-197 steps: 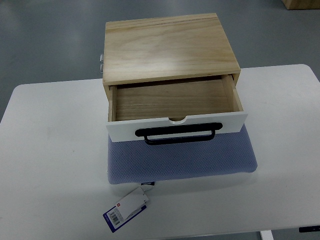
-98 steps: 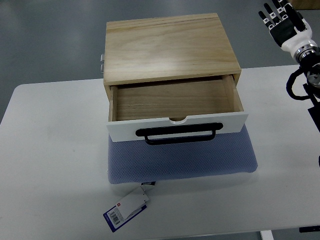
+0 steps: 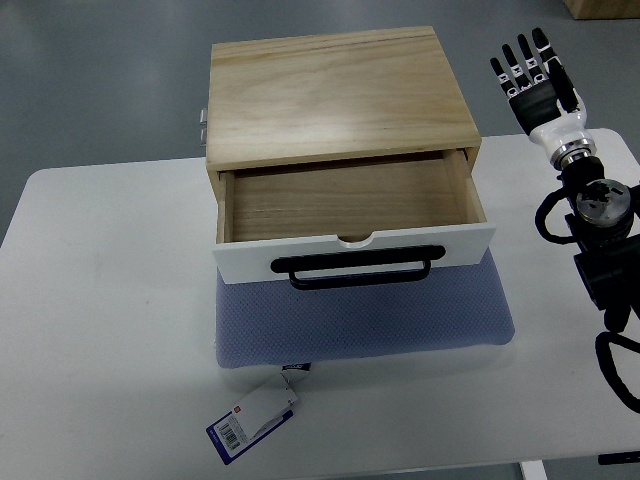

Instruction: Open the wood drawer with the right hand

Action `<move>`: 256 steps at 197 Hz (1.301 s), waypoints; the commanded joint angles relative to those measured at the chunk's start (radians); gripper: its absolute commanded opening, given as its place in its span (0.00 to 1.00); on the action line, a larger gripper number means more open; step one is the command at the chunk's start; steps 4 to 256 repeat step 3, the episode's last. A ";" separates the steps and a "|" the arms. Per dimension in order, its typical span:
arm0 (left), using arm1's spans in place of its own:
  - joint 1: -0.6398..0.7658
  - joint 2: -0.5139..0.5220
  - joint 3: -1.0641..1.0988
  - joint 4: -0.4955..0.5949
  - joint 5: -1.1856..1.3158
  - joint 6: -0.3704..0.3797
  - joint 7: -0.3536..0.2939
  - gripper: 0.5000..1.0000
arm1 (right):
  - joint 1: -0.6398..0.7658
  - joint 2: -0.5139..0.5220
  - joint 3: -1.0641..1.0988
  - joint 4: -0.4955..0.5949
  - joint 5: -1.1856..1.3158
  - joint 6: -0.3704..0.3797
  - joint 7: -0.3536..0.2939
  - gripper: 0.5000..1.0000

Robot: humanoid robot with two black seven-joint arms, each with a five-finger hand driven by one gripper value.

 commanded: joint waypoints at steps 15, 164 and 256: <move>0.000 0.000 0.000 -0.003 0.000 -0.001 0.000 1.00 | -0.001 0.007 -0.003 -0.002 -0.003 -0.001 0.003 0.89; 0.000 0.000 0.000 -0.003 0.000 -0.001 0.000 1.00 | -0.001 0.007 -0.003 -0.002 -0.003 -0.001 0.003 0.89; 0.000 0.000 0.000 -0.003 0.000 -0.001 0.000 1.00 | -0.001 0.007 -0.003 -0.002 -0.003 -0.001 0.003 0.89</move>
